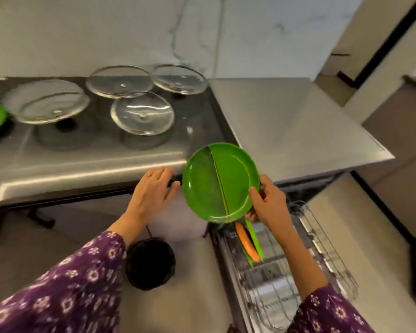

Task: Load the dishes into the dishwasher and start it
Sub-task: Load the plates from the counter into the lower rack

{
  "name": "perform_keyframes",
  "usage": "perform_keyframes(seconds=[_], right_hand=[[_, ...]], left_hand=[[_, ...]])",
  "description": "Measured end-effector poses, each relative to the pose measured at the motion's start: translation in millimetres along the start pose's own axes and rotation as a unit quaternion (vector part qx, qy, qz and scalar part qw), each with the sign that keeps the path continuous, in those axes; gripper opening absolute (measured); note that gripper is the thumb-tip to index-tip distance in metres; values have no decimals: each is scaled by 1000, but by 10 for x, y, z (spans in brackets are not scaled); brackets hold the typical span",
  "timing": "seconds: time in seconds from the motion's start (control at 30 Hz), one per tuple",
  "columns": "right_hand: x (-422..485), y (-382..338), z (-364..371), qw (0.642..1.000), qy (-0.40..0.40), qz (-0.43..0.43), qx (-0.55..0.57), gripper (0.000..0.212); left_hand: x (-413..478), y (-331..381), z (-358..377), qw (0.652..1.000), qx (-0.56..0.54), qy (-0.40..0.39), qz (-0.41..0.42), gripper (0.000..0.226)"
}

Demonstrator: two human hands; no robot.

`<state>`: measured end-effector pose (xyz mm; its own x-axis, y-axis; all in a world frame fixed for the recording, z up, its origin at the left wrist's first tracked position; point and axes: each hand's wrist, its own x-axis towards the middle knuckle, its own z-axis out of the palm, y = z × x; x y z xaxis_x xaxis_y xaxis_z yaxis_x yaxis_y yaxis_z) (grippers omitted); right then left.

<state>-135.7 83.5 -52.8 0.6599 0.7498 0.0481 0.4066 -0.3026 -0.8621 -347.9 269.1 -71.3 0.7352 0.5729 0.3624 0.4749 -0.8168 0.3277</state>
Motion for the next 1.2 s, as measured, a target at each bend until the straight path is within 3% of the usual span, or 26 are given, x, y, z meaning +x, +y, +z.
perform_keyframes(seconds=[0.17, 0.23, 0.3, 0.53, 0.67, 0.8, 1.07, 1.2], right_hand=[[-279, 883, -909, 984, -15, 22, -175, 16], [-323, 1270, -1118, 965, -40, 40, -256, 4], [-305, 1674, -1257, 940, -59, 66, -328, 15], [166, 2818, -1238, 889, -125, 157, -411, 22], [529, 3390, -1045, 860, -175, 131, -460, 33], [782, 3865, -796, 833, -182, 75, -517, 39], [1088, 4499, -303, 837, -211, 89, -497, 31], [1132, 4684, -120, 818, -200, 74, -534, 31]], left_hand=[[571, 1027, 681, 990, -45, -30, 133, 35], [756, 1386, 972, 984, -61, -27, 167, 34], [933, 1716, 1266, 978, -61, -36, 197, 33], [1457, 2342, 2164, 960, 54, -97, 258, 53], [1607, 2432, 2483, 955, 131, -59, 258, 52], [1598, 2406, 2731, 947, 183, 36, 262, 48], [1575, 2354, 3100, 909, 259, 178, 275, 62], [1601, 2338, 3162, 909, 254, 179, 279, 64]])
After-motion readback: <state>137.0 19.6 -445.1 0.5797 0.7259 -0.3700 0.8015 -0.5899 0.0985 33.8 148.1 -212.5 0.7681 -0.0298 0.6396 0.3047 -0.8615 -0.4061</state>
